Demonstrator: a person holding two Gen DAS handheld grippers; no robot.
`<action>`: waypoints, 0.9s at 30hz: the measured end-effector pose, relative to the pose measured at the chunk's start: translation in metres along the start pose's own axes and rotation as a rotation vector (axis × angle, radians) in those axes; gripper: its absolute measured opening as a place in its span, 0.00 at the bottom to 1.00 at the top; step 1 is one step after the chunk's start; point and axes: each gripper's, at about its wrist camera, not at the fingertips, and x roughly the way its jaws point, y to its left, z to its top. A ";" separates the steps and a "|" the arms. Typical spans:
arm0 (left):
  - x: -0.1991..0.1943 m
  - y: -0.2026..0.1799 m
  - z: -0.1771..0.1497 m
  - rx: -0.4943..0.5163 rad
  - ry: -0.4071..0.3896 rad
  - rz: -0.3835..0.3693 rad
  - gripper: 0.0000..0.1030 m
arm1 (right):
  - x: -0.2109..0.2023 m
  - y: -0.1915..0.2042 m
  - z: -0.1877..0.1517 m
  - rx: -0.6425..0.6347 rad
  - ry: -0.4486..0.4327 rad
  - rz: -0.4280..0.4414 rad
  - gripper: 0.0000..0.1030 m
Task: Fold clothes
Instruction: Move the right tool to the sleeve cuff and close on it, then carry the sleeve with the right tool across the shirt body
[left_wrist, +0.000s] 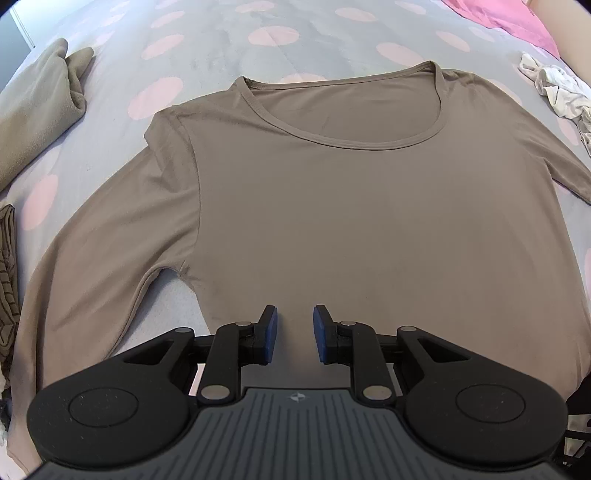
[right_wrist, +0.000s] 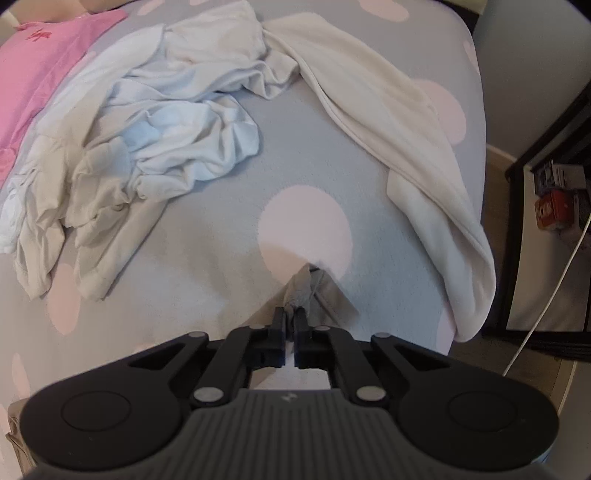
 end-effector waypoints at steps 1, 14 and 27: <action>0.000 0.000 0.000 0.001 -0.002 0.001 0.19 | -0.007 0.006 -0.003 -0.025 -0.021 0.016 0.04; -0.010 -0.002 0.002 -0.001 -0.041 -0.003 0.19 | -0.109 0.116 -0.082 -0.472 -0.209 0.345 0.04; -0.027 -0.003 0.007 -0.002 -0.089 -0.018 0.19 | -0.168 0.220 -0.215 -0.805 -0.147 0.633 0.04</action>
